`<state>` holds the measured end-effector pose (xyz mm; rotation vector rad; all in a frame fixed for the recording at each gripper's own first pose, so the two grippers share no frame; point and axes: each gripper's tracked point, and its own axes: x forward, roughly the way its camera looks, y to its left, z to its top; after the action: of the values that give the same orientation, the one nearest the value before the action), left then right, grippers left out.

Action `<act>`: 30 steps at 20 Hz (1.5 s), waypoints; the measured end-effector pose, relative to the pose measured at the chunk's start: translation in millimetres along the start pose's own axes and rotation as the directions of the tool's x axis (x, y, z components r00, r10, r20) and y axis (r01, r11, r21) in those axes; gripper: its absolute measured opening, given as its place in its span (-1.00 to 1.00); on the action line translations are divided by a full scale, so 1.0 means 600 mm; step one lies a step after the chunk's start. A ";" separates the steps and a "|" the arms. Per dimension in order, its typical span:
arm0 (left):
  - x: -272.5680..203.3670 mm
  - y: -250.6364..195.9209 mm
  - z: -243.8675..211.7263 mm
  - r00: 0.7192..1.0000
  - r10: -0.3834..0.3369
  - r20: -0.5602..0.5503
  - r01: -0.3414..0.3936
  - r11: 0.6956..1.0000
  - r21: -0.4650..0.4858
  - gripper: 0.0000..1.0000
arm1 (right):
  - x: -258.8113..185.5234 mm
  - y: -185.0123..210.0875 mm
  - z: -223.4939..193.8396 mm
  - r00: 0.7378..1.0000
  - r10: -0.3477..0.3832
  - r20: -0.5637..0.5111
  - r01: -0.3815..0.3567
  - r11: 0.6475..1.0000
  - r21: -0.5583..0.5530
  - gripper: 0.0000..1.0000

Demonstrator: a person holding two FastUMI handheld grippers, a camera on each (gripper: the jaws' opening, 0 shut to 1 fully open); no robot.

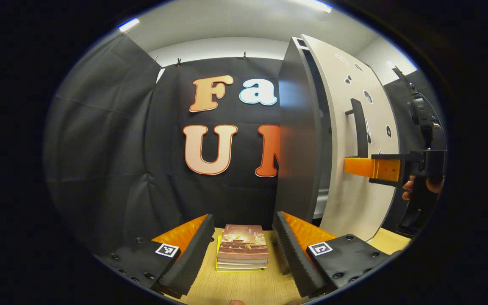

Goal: Open the cabinet door with the right hand, grasp the bottle in the cabinet with the left hand and place it on the coaster, then close the cabinet door with the right hand.

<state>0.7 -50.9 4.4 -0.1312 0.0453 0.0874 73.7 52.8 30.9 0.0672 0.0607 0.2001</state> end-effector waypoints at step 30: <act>0.026 0.010 -0.021 0.981 -0.196 -0.019 0.195 0.981 -0.006 0.90 | -0.134 0.001 0.017 0.979 -0.200 0.032 0.202 0.976 -0.077 0.89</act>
<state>15.4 -45.1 -9.8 -0.1398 0.0512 -0.1103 -4.4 36.6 45.1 -0.0165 0.0352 -0.0004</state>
